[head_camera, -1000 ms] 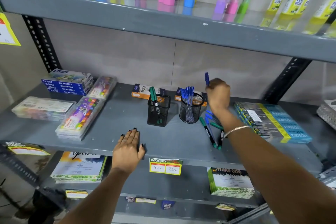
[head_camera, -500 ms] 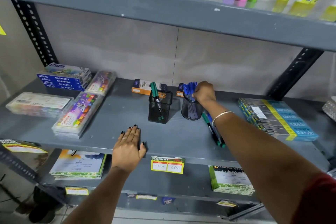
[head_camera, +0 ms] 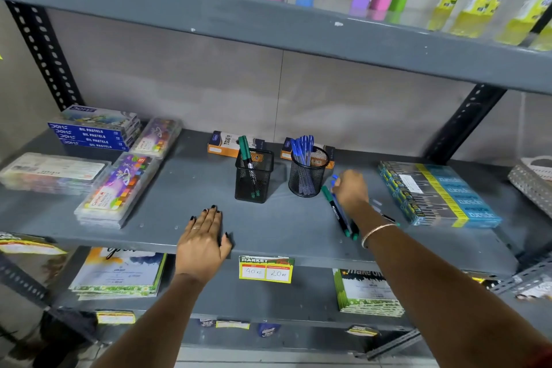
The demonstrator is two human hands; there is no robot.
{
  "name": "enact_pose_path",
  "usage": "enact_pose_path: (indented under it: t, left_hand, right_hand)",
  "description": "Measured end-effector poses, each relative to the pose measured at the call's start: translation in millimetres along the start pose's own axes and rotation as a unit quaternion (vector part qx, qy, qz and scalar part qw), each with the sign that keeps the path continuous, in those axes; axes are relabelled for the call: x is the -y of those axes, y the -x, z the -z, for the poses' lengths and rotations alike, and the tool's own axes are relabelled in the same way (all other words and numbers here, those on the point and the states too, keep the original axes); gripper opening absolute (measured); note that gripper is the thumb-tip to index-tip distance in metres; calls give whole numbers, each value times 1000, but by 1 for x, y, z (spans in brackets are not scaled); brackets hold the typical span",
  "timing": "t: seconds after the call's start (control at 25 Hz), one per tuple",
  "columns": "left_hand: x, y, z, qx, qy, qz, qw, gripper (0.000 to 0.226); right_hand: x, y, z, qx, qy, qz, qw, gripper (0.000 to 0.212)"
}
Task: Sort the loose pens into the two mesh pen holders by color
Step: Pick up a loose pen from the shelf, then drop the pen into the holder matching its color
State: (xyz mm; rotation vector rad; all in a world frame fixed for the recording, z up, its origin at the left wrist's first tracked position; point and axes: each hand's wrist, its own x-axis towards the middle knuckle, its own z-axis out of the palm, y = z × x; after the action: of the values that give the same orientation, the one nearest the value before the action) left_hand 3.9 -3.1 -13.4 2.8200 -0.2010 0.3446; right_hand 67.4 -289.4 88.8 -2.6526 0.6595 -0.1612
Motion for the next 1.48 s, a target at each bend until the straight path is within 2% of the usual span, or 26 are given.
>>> enact_pose_path:
  t: [0.12,0.28,0.44,0.52,0.6,0.64,0.72,0.8,0.88,0.96,1.08,1.16,1.32,1.48]
  left_hand:
    - [1,0,-1,-2,-1,-2,1000,58]
    - [1,0,0,6,9,-1,1000,58]
    - [2,-1,1,21,6,2,1000,58]
    - [0,-1,3,35,1,-3,999,62]
    - [-1,0,6,31,-18,-16,999,71]
    - [1,0,9,26,-24,-15,999,74]
    - [7,0,12,3,-20,12,1000,72]
    - [14,0,16,8,-17,36,999,70]
    - [19,-1,15,13,-13,40,999,68]
    - [18,-1,13,12,-1,48,999,64]
    - [18,-1,11,6,-3,47,999,60]
    - [18,-2,12,3,-3,46,999,58]
    - [18,-3,10,4,-1,47,999,58]
    - [18,-4,11,9,-4,48,999,58]
  right_hand:
    - [-4,13,-15,47,105,24,993,28]
    - [-4,18,-20,38,122,23,992,31]
    - [0,12,-4,7,-13,-39,999,26]
    - [7,11,12,-27,-94,-56,994,8]
    - [27,11,31,-66,-165,-58,982,16]
    - [41,12,40,-88,-192,-37,977,12]
    - [76,16,52,-120,-238,24,963,17]
    - [112,21,52,-126,-264,100,951,19]
    - [141,24,38,-101,-242,157,952,18]
    - [159,26,16,-52,-172,186,966,18]
    - [169,27,-9,20,-21,193,981,19]
    - [170,25,-20,52,31,181,982,24]
    - [169,21,-35,81,69,172,979,30]
    - [165,18,-38,49,42,177,982,26]
